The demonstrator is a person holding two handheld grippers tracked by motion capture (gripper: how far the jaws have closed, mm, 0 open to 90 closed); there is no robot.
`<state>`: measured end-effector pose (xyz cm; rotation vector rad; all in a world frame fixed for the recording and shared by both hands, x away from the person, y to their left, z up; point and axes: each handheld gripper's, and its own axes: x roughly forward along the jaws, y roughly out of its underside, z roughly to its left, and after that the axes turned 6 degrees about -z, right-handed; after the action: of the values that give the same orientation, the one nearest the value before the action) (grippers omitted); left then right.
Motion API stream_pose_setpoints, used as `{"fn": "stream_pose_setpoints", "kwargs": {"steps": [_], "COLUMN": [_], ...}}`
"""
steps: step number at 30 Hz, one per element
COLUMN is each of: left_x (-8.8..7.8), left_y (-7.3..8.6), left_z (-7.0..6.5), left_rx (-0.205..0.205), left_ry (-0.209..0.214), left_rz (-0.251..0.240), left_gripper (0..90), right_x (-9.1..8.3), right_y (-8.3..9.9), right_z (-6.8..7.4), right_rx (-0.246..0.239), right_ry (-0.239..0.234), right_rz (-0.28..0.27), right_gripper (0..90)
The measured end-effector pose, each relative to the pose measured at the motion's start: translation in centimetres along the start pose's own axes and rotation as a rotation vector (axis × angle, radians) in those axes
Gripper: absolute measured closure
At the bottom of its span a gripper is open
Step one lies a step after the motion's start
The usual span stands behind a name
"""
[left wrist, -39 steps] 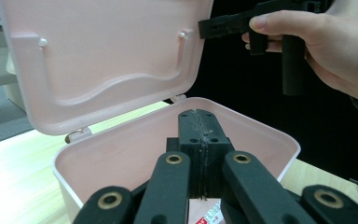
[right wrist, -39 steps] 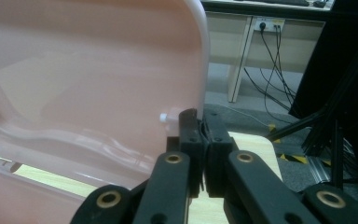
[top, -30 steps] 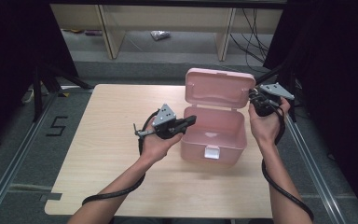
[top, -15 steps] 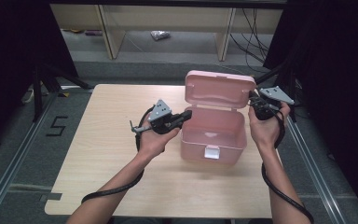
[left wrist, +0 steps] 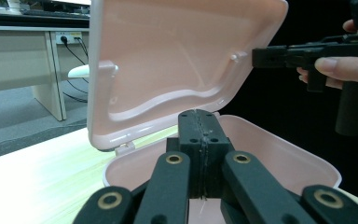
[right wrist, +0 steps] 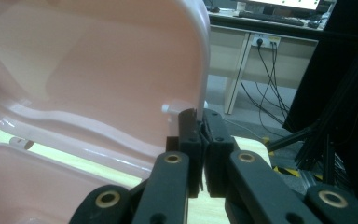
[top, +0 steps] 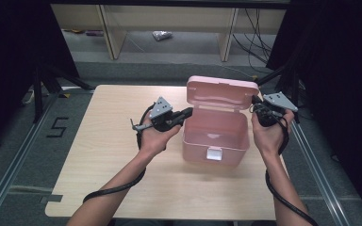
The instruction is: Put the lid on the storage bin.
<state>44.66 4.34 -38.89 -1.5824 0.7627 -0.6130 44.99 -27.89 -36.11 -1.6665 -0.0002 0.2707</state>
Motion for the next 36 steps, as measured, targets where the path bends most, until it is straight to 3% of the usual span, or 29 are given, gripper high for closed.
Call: {"fn": "stream_pose_setpoints", "kwargs": {"steps": [12, 13, 16, 17, 18, 21, 22, 26, 33, 35, 36], "left_x": [0.1, 0.1, 0.1, 0.1, 0.1, 0.0, 0.0, 0.0, -0.1, 0.0, 0.0], "left_y": [-0.2, -0.2, -0.2, -0.2, -0.2, -0.2, -0.2, -0.4, -0.4, -0.4, -0.4], "left_z": [0.4, 0.4, 0.4, 0.4, 0.4, 0.4, 0.4, 0.4, 0.4, 0.3, 0.3], "left_rx": [-0.007, -0.007, -0.006, -0.006, -0.006, -0.006, -0.006, -0.002, 0.001, 0.001, 0.001], "left_ry": [-0.010, -0.010, -0.010, -0.010, -0.010, -0.009, -0.009, -0.009, -0.006, -0.003, -0.002], "left_rz": [-0.003, -0.003, -0.001, -0.002, -0.001, 0.000, 0.000, -0.001, 0.004, 0.003, 0.004], "left_gripper": [89.6, 89.6, 89.7, 89.7, 89.7, 89.7, 89.7, 89.8, 89.8, 89.8, 89.8], "right_x": [-1.2, -1.3, -1.5, -1.7, -1.7, -2.0, -2.0, -2.5, -2.9, -3.1, -3.1], "right_y": [0.9, 1.0, 1.2, 1.3, 1.3, 1.5, 1.5, 1.9, 2.4, 2.6, 2.7], "right_z": [0.4, 0.6, 0.5, 0.7, 0.6, 0.8, 0.7, 0.9, 0.9, 1.1, 1.0], "right_rx": [-0.030, -0.015, -0.032, -0.009, -0.030, -0.024, -0.045, -0.015, -0.024, -0.007, -0.022], "right_ry": [0.013, 0.017, 0.004, 0.016, 0.010, 0.007, 0.001, 0.009, -0.003, -0.006, -0.004], "right_rz": [-0.019, -0.015, -0.015, -0.008, -0.016, -0.012, -0.018, -0.007, -0.002, 0.010, 0.000], "right_gripper": [88.4, 88.3, 88.0, 88.0, 87.9, 87.8, 87.7, 87.0, 84.8, 82.6, 81.8]}}
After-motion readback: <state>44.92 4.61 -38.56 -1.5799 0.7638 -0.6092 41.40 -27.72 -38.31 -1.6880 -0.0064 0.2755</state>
